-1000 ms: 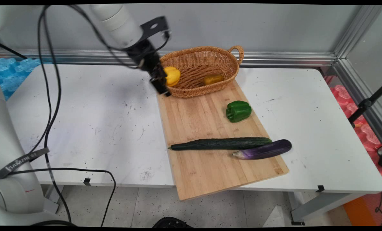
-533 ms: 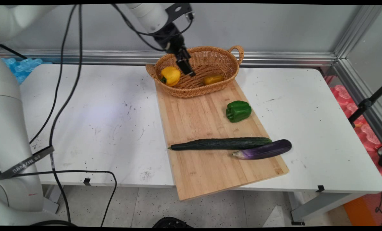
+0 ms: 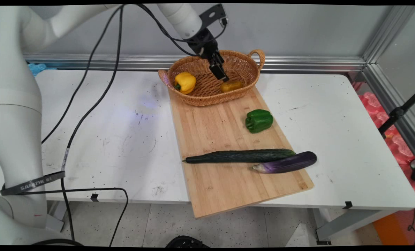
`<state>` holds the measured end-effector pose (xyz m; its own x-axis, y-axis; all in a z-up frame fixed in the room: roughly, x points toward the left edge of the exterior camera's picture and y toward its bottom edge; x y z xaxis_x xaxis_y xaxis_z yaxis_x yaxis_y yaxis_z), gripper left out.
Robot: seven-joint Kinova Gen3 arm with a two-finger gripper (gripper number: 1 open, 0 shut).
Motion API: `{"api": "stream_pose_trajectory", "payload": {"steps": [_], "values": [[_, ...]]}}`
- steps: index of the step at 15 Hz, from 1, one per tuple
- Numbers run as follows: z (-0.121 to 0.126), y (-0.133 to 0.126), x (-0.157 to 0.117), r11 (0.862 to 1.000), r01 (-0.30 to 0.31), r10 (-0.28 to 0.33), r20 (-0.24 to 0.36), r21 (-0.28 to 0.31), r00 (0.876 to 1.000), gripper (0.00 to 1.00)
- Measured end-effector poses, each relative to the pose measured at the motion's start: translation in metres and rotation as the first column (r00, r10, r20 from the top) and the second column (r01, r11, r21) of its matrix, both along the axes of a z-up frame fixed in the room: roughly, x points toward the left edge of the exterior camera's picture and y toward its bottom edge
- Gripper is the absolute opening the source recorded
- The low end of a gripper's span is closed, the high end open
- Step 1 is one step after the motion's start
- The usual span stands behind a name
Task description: Pick up the potato from the vegetable basket
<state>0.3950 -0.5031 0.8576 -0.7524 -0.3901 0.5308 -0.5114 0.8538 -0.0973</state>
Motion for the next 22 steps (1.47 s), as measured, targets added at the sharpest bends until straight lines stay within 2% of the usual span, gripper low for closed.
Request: {"api": "stream_pose_trajectory", "payload": {"steps": [6, 12, 22], "values": [[-0.031, -0.024, -0.007, 1.000, 0.007, -0.007, -0.022, 0.014, 1.000, 1.00], [-0.051, -0.040, -0.013, 1.000, 0.004, -0.003, -0.044, 0.029, 0.999, 1.00], [-0.057, -0.043, -0.015, 0.999, 0.004, -0.001, -0.057, 0.054, 0.998, 1.00]]}}
